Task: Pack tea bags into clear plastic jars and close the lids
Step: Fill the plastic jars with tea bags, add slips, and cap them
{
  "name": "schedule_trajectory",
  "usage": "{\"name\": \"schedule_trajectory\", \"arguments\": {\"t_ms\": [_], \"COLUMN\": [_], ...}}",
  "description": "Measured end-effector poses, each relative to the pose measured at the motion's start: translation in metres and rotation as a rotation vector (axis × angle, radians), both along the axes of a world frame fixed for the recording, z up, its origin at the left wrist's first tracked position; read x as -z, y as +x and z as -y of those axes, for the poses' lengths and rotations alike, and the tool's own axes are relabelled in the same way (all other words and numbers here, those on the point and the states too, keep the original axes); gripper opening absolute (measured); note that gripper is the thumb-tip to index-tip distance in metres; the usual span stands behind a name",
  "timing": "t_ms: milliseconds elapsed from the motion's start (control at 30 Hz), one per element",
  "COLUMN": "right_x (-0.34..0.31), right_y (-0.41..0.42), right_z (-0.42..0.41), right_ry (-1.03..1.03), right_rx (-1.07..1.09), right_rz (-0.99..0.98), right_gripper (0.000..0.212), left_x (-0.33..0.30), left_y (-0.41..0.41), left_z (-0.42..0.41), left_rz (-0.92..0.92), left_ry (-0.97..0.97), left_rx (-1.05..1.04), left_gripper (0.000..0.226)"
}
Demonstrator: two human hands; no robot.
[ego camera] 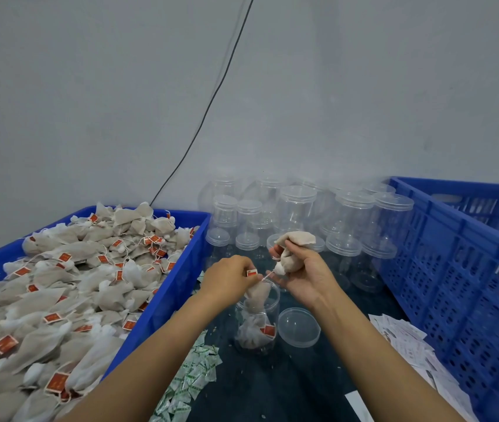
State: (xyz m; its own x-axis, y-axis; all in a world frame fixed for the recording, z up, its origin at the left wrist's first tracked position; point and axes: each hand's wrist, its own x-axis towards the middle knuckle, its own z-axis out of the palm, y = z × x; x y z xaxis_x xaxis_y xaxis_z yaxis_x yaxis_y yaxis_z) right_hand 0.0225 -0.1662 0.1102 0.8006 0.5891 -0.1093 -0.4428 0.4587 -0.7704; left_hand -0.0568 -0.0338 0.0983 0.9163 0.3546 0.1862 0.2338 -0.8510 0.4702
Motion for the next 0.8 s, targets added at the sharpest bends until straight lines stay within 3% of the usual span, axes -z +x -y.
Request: {"name": "schedule_trajectory", "arguments": {"t_ms": [100, 200, 300, 400, 467, 667, 800], "right_x": [0.002, -0.001, -0.005, -0.007, -0.006, 0.000, 0.000], "right_y": [0.001, 0.000, -0.002, -0.006, -0.009, -0.013, -0.002], "right_z": [0.000, 0.000, -0.001, -0.004, -0.007, -0.012, -0.006], "right_ry": [0.010, 0.056, 0.113, 0.129, 0.118, 0.102, -0.092], "right_rx": [0.002, -0.008, -0.042, -0.059, -0.084, -0.070, 0.103], "right_rz": [0.010, 0.021, -0.004, -0.029, -0.039, -0.049, 0.179], "right_gripper": [0.011, 0.010, 0.011, 0.019, 0.017, 0.016, 0.005], "left_x": [0.001, -0.002, -0.006, -0.006, -0.006, -0.009, -0.015], "left_y": [-0.002, -0.003, -0.003, -0.002, -0.001, -0.003, -0.010], "left_z": [0.002, 0.003, 0.004, 0.012, 0.017, 0.015, 0.002], "left_rz": [-0.001, 0.117, 0.154, 0.216, 0.277, 0.324, 0.265], "left_ry": [0.085, 0.030, -0.135, -0.469, -0.567, -0.430, -0.187], "left_rx": [0.022, 0.027, 0.091, 0.198, 0.195, 0.088, 0.094], "left_gripper": [0.020, 0.020, 0.021, 0.035, 0.032, 0.028, 0.014]}}
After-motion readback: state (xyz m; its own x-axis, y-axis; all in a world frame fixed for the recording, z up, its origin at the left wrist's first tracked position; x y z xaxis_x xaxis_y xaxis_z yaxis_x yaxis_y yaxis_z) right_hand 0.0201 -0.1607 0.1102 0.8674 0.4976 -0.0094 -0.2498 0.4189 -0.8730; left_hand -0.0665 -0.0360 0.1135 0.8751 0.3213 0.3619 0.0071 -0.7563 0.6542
